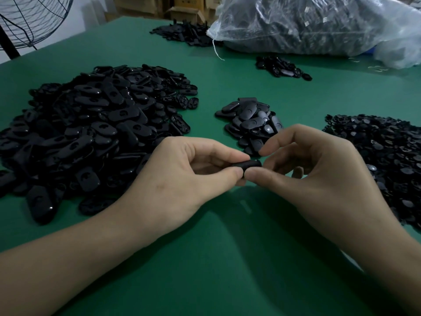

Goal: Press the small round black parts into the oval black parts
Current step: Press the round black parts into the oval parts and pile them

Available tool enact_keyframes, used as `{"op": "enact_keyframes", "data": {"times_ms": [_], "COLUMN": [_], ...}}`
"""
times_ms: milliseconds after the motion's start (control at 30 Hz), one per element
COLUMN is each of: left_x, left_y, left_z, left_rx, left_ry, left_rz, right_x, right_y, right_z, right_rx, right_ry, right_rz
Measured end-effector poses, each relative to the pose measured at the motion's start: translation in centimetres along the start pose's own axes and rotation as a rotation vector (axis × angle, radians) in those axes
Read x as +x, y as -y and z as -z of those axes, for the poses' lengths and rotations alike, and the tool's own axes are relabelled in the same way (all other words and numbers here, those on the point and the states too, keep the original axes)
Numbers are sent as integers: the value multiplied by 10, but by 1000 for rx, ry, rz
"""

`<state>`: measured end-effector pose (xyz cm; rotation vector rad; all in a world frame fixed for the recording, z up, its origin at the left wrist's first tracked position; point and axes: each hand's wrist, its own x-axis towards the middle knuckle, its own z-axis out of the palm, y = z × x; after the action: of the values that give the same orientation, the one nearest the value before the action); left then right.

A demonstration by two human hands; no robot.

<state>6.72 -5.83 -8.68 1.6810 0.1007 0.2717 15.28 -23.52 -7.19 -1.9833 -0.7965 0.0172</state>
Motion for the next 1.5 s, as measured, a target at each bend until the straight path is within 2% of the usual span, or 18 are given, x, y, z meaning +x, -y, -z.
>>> {"op": "enact_keyframes", "data": {"times_ms": [133, 367, 500, 667, 1067, 1300, 1500], "left_x": [2, 2, 1, 0, -1, -2, -3], "left_y": [-2, -4, -5, -4, -4, -4, -4], "left_z": [1, 3, -1, -6, -6, -7, -8], "left_rx": [-62, -92, -198, -224, 149, 328, 355], "left_ry": [41, 83, 28, -65, -161, -204, -226], "left_rz": [40, 48, 39, -42, -348, -434, -433], "right_x": [2, 3, 2, 2, -1, -2, -2], "right_y": [-2, -1, -1, -2, 0, -1, 0], "right_z": [2, 3, 1, -3, -8, -9, -9], "right_rx": [187, 377, 506, 692, 928, 994, 1025], "right_ry": [43, 137, 129, 224, 308, 311, 308], "right_rz": [-76, -150, -194, -308, -374, -409, -413]}}
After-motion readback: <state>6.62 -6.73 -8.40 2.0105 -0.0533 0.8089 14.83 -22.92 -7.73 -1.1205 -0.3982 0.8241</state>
